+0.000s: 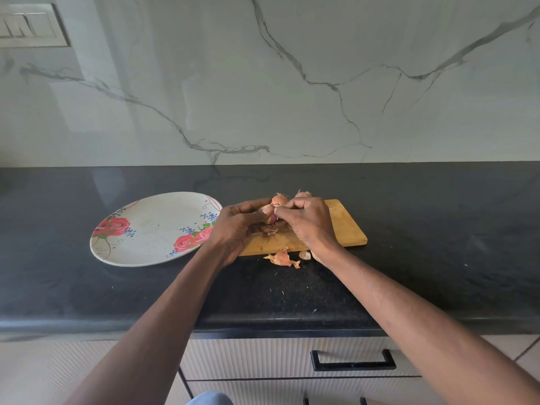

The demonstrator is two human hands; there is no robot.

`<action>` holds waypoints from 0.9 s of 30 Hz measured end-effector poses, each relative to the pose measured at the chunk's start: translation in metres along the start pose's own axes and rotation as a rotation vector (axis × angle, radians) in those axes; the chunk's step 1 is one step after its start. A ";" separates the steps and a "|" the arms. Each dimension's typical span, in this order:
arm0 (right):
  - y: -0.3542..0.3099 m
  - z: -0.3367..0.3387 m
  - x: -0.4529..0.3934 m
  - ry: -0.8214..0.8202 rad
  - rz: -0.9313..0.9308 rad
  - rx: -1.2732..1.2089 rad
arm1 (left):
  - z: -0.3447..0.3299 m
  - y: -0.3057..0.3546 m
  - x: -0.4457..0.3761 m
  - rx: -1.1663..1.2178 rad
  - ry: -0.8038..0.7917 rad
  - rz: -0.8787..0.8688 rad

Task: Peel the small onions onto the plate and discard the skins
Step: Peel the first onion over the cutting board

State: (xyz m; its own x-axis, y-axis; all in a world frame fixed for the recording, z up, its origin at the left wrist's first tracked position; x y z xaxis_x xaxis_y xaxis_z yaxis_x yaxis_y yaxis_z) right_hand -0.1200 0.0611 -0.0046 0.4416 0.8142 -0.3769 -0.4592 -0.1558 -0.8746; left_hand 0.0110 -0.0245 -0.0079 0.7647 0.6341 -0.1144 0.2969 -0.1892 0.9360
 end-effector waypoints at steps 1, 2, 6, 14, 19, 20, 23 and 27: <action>0.000 0.000 0.000 -0.003 0.004 0.003 | 0.000 0.000 0.000 -0.003 0.003 0.001; 0.000 0.000 0.000 -0.007 0.012 0.002 | 0.000 0.000 0.000 -0.006 0.005 0.000; 0.003 0.001 -0.002 -0.001 -0.001 -0.017 | 0.001 0.000 0.000 -0.005 0.006 0.005; 0.011 -0.003 -0.007 0.010 -0.066 -0.095 | 0.005 0.001 -0.002 0.050 0.048 0.004; 0.012 -0.002 -0.006 -0.019 -0.045 -0.074 | 0.004 0.002 -0.001 0.114 0.060 -0.017; 0.011 -0.003 -0.006 -0.027 -0.028 -0.056 | 0.005 0.002 -0.001 0.117 0.059 -0.021; 0.009 -0.002 -0.005 -0.008 -0.006 -0.041 | 0.007 0.000 -0.003 0.101 0.061 -0.020; 0.008 -0.002 -0.004 0.012 0.014 -0.003 | 0.007 -0.003 -0.005 0.061 0.070 -0.017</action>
State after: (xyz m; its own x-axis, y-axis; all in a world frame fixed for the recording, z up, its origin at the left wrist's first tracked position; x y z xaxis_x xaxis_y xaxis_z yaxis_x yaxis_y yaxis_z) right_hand -0.1239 0.0561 -0.0105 0.4444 0.8052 -0.3926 -0.4627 -0.1690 -0.8702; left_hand 0.0103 -0.0320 -0.0121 0.7181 0.6881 -0.1043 0.3451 -0.2219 0.9120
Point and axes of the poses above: each hand's wrist, its own x-axis away from the middle knuckle, its own z-axis out of the back of the hand, y = z × x, the point moved 1 cm from there along -x, towards the middle knuckle, and after that the axes turned 8 degrees about -y, right-handed, at the moved point
